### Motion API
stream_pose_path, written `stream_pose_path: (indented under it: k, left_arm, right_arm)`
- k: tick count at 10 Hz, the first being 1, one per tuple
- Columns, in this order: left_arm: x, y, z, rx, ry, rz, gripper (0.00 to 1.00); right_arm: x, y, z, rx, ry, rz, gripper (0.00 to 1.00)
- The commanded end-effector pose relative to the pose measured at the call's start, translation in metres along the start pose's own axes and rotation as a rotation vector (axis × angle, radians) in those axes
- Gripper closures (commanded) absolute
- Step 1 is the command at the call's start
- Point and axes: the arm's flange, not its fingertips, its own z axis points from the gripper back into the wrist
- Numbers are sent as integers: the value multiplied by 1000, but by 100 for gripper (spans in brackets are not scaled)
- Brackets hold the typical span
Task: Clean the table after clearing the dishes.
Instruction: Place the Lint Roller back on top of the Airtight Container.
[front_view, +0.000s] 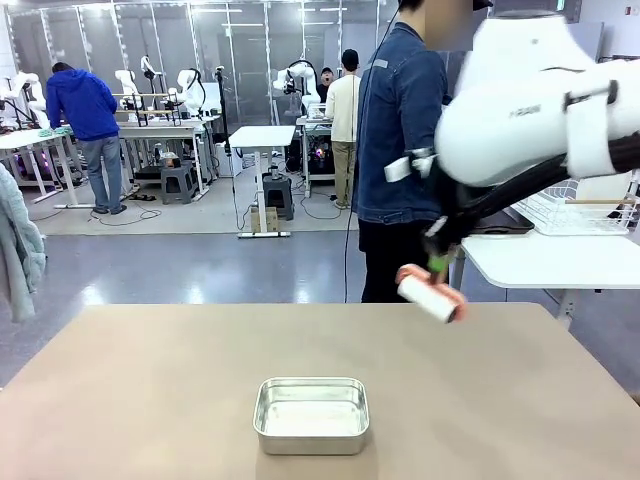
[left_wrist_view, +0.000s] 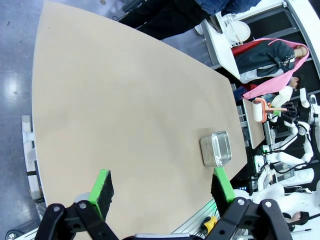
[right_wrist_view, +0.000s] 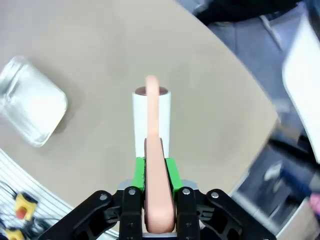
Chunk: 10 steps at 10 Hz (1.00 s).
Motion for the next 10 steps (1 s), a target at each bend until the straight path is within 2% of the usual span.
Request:
stream_pose_path:
  k: [1, 3, 5, 7, 8, 9, 10]
  left_arm:
    - [-2, -2, 1, 11, -11, -6, 0]
    - [-2, -2, 1, 11, -11, -6, 0]
    - [-2, -2, 1, 11, -11, -6, 0]
    - [-2, -2, 1, 11, -11, -6, 0]
    - [-2, -2, 1, 11, -11, -6, 0]
    - [-2, -2, 1, 11, -11, -6, 0]
    - [-2, -2, 1, 11, -11, -6, 0]
  right_arm:
    - [17, 37, -2, 21, -29, 294, 79]
    - [36, 97, 16, 59, -59, 537, 79]
    - [32, 146, 24, 146, -91, 709, 79]
    - [28, 178, 20, 252, -87, 793, 79]
    - [26, 182, 19, 207, -60, 785, 79]
    - [36, 182, 24, 182, -105, 750, 79]
    - [36, 182, 24, 182, -105, 750, 79]
